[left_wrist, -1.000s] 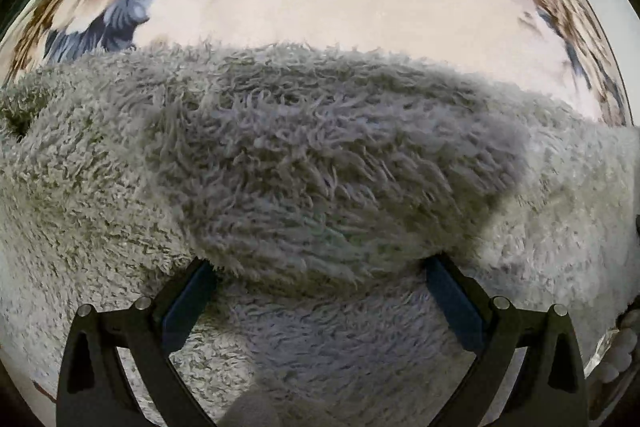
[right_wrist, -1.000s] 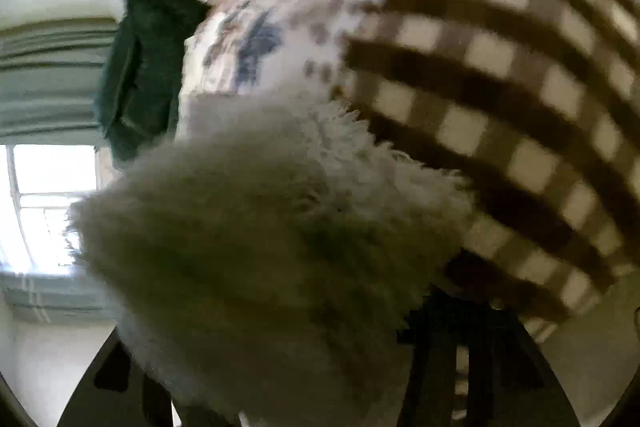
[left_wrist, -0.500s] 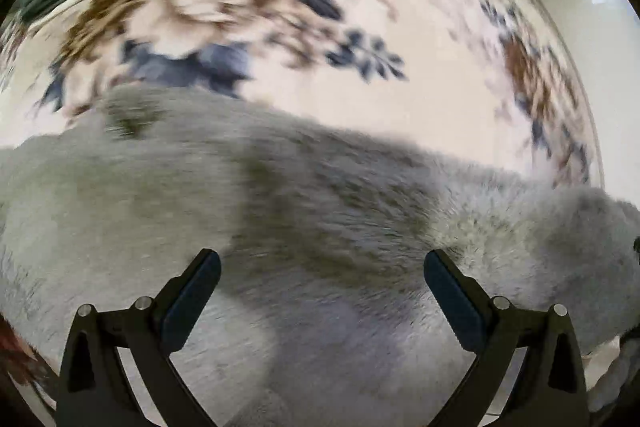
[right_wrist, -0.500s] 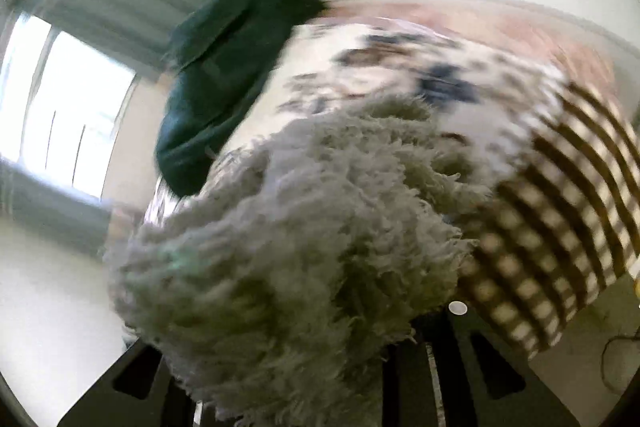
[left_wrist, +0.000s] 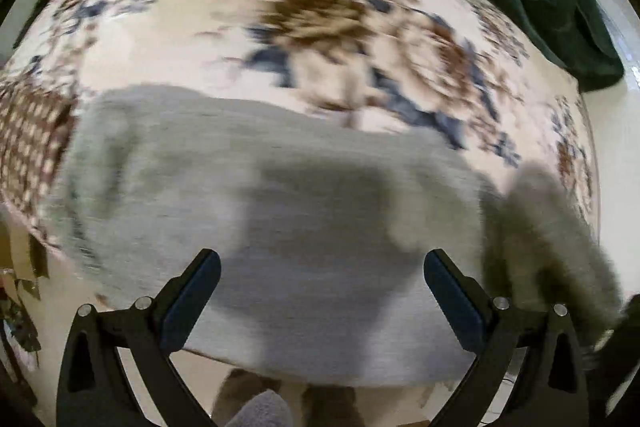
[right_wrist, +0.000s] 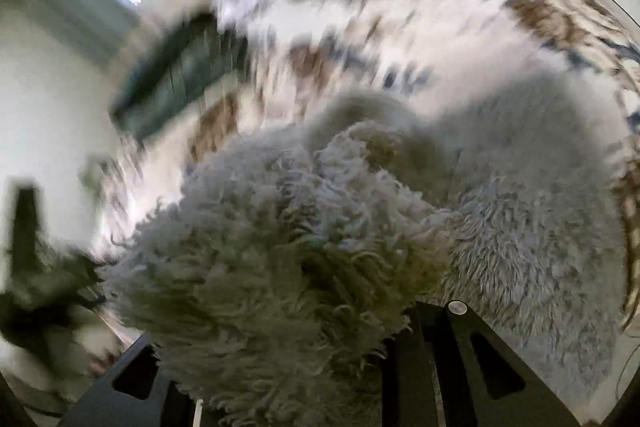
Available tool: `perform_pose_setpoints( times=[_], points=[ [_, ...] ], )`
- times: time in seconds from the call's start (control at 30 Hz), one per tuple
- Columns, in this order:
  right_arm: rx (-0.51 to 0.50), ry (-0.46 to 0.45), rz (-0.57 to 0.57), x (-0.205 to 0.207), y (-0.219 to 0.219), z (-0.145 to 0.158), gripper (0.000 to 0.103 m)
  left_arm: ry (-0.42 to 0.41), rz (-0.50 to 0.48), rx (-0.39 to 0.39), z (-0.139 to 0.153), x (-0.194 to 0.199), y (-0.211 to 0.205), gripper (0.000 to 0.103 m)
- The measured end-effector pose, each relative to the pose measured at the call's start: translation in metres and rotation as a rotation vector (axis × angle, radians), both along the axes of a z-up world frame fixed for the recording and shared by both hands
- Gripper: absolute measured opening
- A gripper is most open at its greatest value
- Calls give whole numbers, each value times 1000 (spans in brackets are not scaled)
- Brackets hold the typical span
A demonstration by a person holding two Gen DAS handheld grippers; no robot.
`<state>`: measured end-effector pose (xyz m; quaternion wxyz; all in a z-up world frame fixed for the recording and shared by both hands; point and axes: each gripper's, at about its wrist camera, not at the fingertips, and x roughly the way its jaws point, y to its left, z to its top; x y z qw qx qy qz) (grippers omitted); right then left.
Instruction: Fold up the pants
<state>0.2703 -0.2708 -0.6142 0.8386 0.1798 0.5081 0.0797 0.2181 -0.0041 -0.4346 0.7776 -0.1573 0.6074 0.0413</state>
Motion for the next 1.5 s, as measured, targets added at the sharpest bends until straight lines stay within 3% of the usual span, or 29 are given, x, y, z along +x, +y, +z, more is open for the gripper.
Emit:
perform_pose_setpoints(
  times=[0.1, 0.17, 0.23, 0.3, 0.4, 0.53, 0.67, 0.83, 0.9, 0.93, 1.03, 1.1, 1.2, 1.3, 1.37, 1.5],
  points=[
    [-97, 146, 95, 7, 52, -33, 38, 6, 43, 9, -1, -8, 37, 103],
    [-116, 157, 185, -2, 84, -34, 73, 4, 68, 10, -1, -12, 55, 103],
    [-110, 135, 251, -9, 98, -25, 85, -8, 85, 12, 1, -15, 67, 103],
    [-44, 142, 272, -20, 98, -12, 85, -20, 85, 10, 7, -15, 69, 103],
    [40, 172, 187, -33, 64, 7, 85, -46, 55, -23, 16, -8, 56, 103],
    [33, 180, 38, -46, -3, 28, 85, -64, -42, -102, 24, 9, 10, 103],
    [12, 209, -147, -57, -88, 34, 85, -36, -188, -166, 12, 33, -53, 103],
    [-79, 270, -299, -51, -158, 30, 85, 8, -346, -62, -31, 58, -117, 101],
    [-78, 295, -335, -47, -176, 24, 85, 64, -396, -42, -56, 61, -129, 66],
    [-79, 303, -344, -44, -180, 22, 85, 81, -398, -99, -64, 62, -126, 14],
    [-77, 310, -333, -18, -174, 8, 85, 17, -307, -169, -53, 57, -98, 14],
    [-77, 318, -311, -12, -168, 5, 85, -15, -268, -174, -43, 54, -81, 14],
    [-67, 337, -277, -3, -157, -3, 85, 0, -232, -166, -47, 54, -67, 15],
    [-56, 348, -247, -7, -150, -2, 85, 20, -209, -235, -52, 57, -61, 25],
    [-59, 350, -237, -15, -147, 0, 85, 43, -184, -258, -49, 55, -57, 38],
    [-60, 362, -229, -40, -140, 0, 81, -8, -104, -274, -22, 28, -41, 52]
  ],
)
